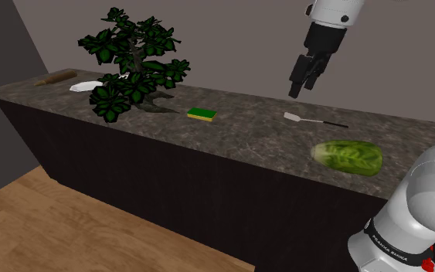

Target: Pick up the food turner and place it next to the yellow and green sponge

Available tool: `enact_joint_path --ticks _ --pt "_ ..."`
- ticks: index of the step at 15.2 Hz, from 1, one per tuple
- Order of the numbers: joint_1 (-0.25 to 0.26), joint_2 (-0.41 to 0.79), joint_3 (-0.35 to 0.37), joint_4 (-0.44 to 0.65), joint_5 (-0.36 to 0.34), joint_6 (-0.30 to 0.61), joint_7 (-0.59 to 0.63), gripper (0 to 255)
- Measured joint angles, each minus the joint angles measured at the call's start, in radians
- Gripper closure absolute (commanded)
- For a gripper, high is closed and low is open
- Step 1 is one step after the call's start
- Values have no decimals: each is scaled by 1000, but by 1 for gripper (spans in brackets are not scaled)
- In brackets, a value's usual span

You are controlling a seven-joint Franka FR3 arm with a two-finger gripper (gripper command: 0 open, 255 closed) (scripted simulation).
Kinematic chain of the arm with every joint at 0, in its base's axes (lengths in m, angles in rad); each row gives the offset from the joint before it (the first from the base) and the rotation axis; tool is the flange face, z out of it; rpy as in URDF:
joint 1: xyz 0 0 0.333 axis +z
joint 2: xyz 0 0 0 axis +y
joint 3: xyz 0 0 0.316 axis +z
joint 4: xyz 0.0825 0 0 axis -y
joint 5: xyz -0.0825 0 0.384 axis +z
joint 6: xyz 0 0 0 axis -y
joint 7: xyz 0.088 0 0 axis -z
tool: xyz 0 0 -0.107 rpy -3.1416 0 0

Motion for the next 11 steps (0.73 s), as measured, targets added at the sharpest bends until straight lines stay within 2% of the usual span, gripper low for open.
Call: enact_joint_path --ticks 3,11 --pt "-5 -2 -26 -21 -16 9 -37 0" --pt "-43 60 -191 -94 -123 97 -273 0"
